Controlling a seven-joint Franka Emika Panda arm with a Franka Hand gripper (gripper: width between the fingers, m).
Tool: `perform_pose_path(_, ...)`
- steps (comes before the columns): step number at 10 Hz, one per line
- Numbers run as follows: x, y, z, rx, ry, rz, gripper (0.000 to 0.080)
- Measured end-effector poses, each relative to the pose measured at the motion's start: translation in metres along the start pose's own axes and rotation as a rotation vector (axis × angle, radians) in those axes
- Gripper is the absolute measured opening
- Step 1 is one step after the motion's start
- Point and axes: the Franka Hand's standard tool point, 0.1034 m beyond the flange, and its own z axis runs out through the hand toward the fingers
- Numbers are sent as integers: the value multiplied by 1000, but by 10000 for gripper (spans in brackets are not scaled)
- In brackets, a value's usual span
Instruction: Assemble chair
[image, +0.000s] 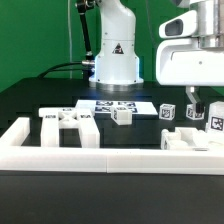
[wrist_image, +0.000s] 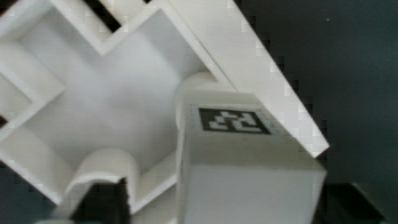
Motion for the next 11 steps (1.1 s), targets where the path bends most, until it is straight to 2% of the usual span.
perform_pose_path(3, -4, -4, 1, 3, -4, -326, 648)
perform_pose_path(6, -4, -3, 1, 4, -4, -665, 649)
perform_pose_path(7, -4, -3, 1, 3, -2, -688, 649)
perform_pose_path(11, -4, -5, 1, -22, 5, -960, 649)
